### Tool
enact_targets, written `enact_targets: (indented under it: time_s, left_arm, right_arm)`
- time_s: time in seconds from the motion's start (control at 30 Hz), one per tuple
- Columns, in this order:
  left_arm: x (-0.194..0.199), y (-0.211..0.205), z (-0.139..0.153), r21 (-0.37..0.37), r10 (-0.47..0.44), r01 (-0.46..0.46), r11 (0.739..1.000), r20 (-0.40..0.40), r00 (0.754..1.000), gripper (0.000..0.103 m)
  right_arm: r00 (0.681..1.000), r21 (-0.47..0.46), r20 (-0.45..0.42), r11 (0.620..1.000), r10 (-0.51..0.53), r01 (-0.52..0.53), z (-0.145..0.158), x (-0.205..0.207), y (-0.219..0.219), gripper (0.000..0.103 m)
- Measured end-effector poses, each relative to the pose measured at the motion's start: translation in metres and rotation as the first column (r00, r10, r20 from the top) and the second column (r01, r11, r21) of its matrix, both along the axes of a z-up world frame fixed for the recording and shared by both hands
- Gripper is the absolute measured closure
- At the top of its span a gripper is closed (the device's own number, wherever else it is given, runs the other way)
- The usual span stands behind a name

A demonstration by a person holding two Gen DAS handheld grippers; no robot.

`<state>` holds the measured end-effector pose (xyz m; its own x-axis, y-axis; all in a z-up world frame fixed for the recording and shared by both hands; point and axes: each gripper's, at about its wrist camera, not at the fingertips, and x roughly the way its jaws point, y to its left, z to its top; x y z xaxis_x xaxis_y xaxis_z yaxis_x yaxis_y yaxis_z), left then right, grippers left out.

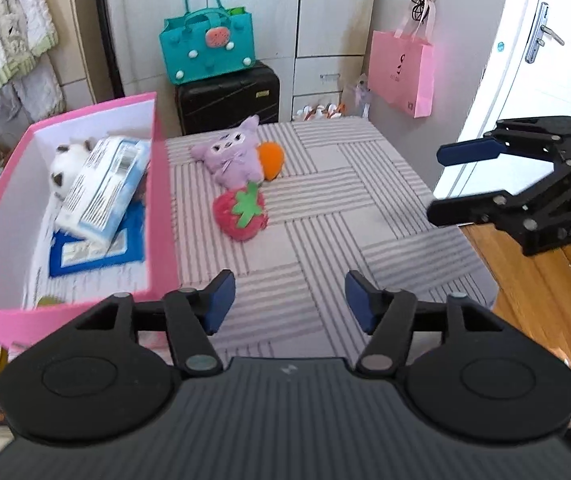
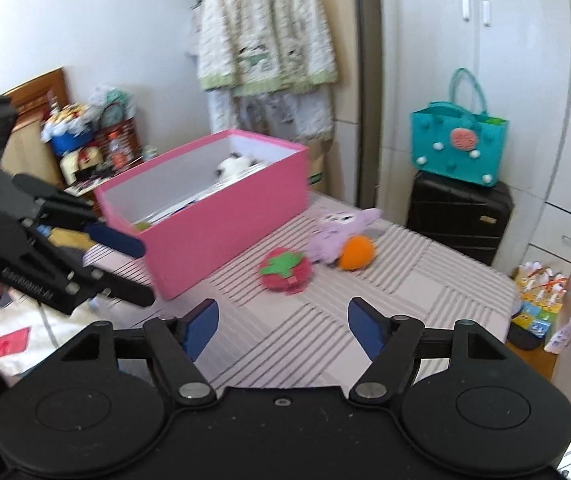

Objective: Organize soft objects
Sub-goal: 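Move the left tool away from the box toward the red strawberry plush, then close the left tool on the red strawberry plush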

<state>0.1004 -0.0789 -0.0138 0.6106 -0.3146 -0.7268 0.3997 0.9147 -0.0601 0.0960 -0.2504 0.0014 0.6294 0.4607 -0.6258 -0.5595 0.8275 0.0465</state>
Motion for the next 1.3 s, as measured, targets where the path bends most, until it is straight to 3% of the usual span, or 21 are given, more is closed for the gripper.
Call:
enact_targets:
  time_s: [0.2,0.37,0.47,0.7,1.0,1.13,1.3]
  left_arm:
    - [0.029,-0.020,-0.016,-0.014,0.031,-0.031,0.999,0.022,0.999,0.034]
    - [0.054,-0.031,-0.031,-0.004,0.103,-0.103,0.995,0.062,0.993,0.028]
    - [0.067,-0.037,-0.042,-0.006,0.154,-0.155,0.988,0.085,0.984,0.015]
    - [0.088,-0.056,-0.069,0.076,0.212,-0.227,0.971,0.174,0.962,0.015]
    - [0.110,-0.059,-0.097,0.134,0.258,-0.281,0.950,0.163,0.952,0.015]
    - [0.118,-0.054,-0.102,0.112,0.275,-0.287,0.951,0.112,0.955,0.015]
    - [0.120,-0.050,-0.105,0.097,0.303,-0.315,0.944,0.118,0.946,0.018]
  right_arm:
    - [0.996,0.011,0.071,0.999,-0.048,0.047,-0.017,0.033,-0.021,0.018]
    - [0.992,0.039,0.107,0.997,-0.070,0.066,-0.031,0.066,-0.035,0.018]
    - [0.994,0.027,0.088,0.998,-0.058,0.055,-0.042,0.087,-0.037,0.018]
    - [1.000,0.016,0.024,1.000,0.016,-0.017,-0.067,0.130,-0.023,0.019]
    - [0.998,0.039,-0.044,0.998,0.053,-0.052,-0.098,0.176,0.003,0.022]
    - [0.997,0.024,-0.053,0.998,0.062,-0.061,-0.108,0.189,0.013,0.024]
    - [0.995,-0.021,-0.040,0.995,0.092,-0.093,-0.117,0.195,0.025,0.029]
